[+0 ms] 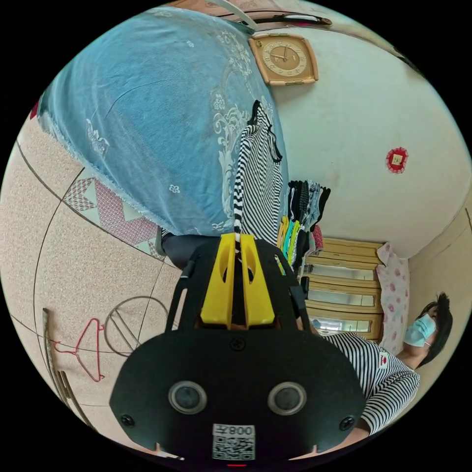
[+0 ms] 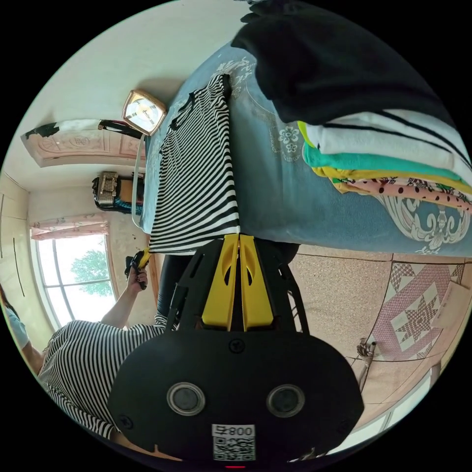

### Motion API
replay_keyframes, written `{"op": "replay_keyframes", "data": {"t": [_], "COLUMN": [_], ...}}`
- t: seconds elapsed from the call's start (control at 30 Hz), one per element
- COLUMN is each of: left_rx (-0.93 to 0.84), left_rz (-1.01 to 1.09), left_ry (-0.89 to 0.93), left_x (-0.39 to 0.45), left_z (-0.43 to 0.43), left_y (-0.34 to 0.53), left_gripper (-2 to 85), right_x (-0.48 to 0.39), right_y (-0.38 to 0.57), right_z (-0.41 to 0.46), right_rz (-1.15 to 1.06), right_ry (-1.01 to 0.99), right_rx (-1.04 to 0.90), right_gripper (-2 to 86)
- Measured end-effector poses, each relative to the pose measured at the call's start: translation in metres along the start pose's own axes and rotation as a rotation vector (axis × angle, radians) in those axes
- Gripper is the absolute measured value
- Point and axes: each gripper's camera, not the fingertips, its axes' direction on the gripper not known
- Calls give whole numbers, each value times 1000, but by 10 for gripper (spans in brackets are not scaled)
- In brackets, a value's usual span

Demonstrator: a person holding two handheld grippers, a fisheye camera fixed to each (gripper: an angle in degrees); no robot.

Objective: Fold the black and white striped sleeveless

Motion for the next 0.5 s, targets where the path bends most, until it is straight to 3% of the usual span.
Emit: {"op": "replay_keyframes", "data": {"t": [0.5], "left_rx": [41], "left_rz": [-78], "left_ry": [-91], "left_x": [-40], "left_z": [12], "left_y": [-76], "left_gripper": [54], "right_x": [10], "right_y": [-31], "right_z": [36], "right_rz": [69], "right_ry": [-6], "right_rx": [-27], "right_gripper": [1]}}
